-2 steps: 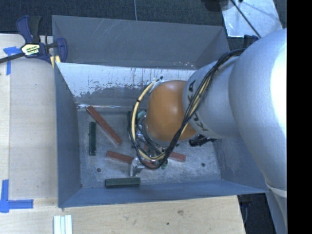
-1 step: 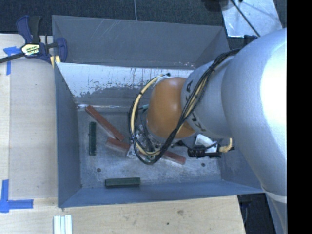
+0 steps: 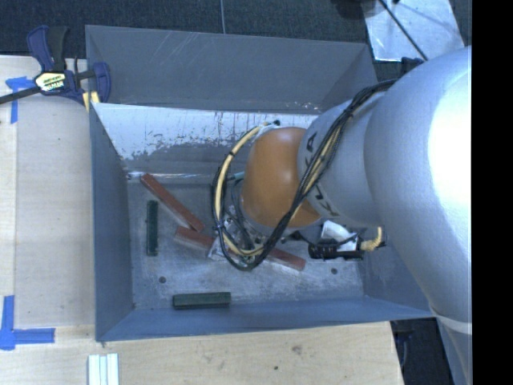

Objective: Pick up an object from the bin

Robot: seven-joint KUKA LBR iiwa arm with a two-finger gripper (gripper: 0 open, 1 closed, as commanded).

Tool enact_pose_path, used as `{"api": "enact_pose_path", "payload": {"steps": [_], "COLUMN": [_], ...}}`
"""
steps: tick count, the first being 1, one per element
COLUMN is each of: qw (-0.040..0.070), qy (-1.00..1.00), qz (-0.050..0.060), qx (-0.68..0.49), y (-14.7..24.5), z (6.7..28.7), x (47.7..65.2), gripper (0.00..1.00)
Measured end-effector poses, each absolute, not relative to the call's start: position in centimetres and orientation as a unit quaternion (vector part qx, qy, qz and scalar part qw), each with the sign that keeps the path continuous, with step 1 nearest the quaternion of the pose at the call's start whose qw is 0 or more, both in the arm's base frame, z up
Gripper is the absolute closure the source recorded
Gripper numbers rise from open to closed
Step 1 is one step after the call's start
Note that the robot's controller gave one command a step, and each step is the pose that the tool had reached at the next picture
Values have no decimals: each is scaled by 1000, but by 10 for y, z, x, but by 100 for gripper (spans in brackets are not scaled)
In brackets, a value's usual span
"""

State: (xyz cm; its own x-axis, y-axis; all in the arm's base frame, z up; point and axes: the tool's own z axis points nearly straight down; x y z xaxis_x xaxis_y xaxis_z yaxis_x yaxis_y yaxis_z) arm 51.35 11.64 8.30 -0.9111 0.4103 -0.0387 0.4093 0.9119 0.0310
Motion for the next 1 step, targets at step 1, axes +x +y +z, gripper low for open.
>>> {"api": "enact_pose_path", "payload": {"steps": [1], "qw": [18], "qy": [978], "qz": [10], "qx": [209], "y": [117], "z": [85], "x": [514], "gripper": [100]}}
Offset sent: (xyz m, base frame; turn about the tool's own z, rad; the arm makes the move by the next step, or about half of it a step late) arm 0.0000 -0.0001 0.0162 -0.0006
